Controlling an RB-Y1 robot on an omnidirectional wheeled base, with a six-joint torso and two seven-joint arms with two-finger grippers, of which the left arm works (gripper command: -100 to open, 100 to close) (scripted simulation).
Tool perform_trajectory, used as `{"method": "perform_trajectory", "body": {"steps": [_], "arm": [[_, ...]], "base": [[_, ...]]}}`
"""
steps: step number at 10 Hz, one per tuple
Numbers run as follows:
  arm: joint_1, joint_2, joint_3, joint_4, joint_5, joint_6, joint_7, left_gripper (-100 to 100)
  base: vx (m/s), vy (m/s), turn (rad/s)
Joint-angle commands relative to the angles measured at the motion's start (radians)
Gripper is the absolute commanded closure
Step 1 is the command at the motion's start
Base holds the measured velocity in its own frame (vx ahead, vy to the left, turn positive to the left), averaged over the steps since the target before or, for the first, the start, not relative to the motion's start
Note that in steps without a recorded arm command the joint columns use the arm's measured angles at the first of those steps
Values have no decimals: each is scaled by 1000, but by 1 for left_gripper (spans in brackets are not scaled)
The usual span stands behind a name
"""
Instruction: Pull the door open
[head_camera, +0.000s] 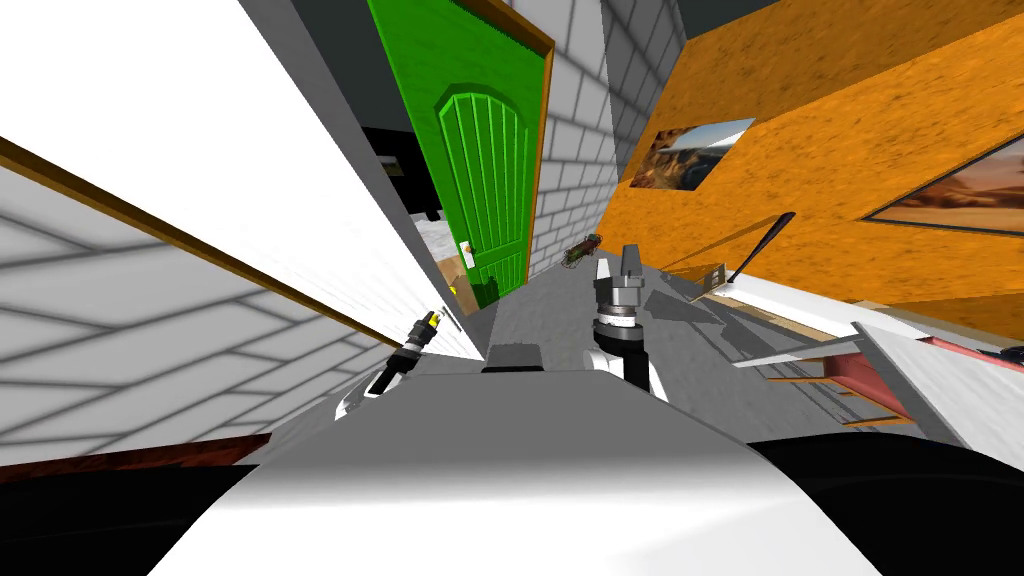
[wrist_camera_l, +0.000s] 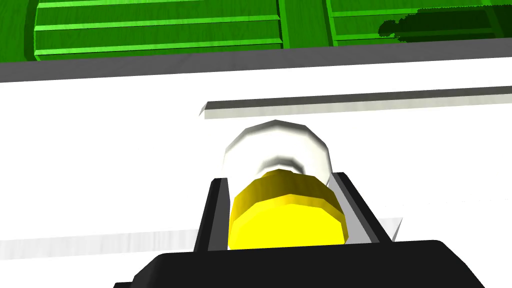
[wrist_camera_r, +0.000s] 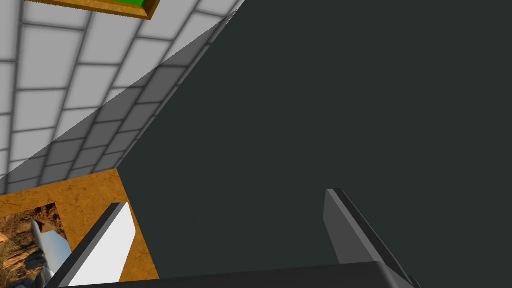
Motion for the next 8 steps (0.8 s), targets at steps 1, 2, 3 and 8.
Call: {"method": "perform_trajectory", "body": {"steps": [1,2,3,8], "arm": [[12,18,-9,0,0,-25,15,100],[16,25,-12,0,0,-33,20,100],[12,21,-9,3,0,-24,15,100],[44,70,-28,28,-1,-109,48,100]], "base": [[-226,89,-121],[-185,87,-92],[-79,40,-13],[-187,85,-152]]}}
